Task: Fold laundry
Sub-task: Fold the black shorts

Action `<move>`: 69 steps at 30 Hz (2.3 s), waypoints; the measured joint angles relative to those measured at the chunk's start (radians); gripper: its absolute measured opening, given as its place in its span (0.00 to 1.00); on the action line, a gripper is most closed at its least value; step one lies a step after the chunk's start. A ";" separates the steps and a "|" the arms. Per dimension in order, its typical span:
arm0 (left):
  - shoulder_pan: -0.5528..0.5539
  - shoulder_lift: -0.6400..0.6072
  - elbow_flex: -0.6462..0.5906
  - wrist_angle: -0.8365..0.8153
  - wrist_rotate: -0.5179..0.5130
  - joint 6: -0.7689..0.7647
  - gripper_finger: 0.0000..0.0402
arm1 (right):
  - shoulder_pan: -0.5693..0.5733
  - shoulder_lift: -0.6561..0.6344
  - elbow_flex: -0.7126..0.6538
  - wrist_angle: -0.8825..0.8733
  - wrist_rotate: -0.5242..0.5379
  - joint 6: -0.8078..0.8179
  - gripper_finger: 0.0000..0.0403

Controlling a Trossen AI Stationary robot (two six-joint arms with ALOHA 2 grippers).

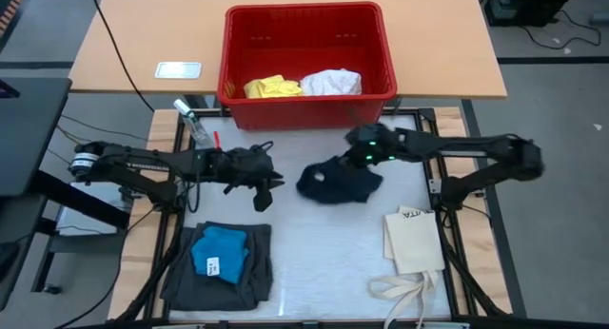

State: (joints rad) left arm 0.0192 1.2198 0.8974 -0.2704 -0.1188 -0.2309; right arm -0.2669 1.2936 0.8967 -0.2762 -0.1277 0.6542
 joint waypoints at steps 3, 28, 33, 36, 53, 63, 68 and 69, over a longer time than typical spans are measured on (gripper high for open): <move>0.042 0.004 0.003 0.033 0.001 0.006 0.26 | 0.028 -0.102 0.000 -0.112 0.083 0.068 0.05; 0.130 0.333 -0.081 0.458 0.239 0.001 0.79 | 0.109 -0.332 -0.001 -0.092 0.327 0.328 0.04; 0.132 0.359 -0.080 0.515 0.138 -0.008 0.81 | 0.109 -0.333 -0.001 -0.083 0.314 0.337 0.04; 0.161 0.382 -0.080 0.554 0.079 -0.027 0.83 | 0.111 -0.332 -0.001 -0.070 0.290 0.334 0.04; 0.185 0.493 -0.074 0.932 0.245 0.010 0.80 | 0.111 -0.332 -0.001 -0.001 0.231 0.331 0.04; 0.240 0.489 -0.032 0.746 0.271 -0.066 0.05 | 0.111 -0.332 -0.001 -0.009 0.279 0.314 0.04; 0.309 0.435 0.056 0.600 0.440 -0.329 0.04 | 0.102 -0.332 -0.001 -0.071 0.383 0.207 0.04; 0.321 0.421 0.079 0.575 0.474 -0.367 0.04 | 0.100 -0.330 -0.001 -0.090 0.405 0.175 0.04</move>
State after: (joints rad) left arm 0.3403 1.6410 0.9765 0.3049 0.3556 -0.5980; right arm -0.1668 0.9633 0.8955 -0.3665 0.2769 0.8290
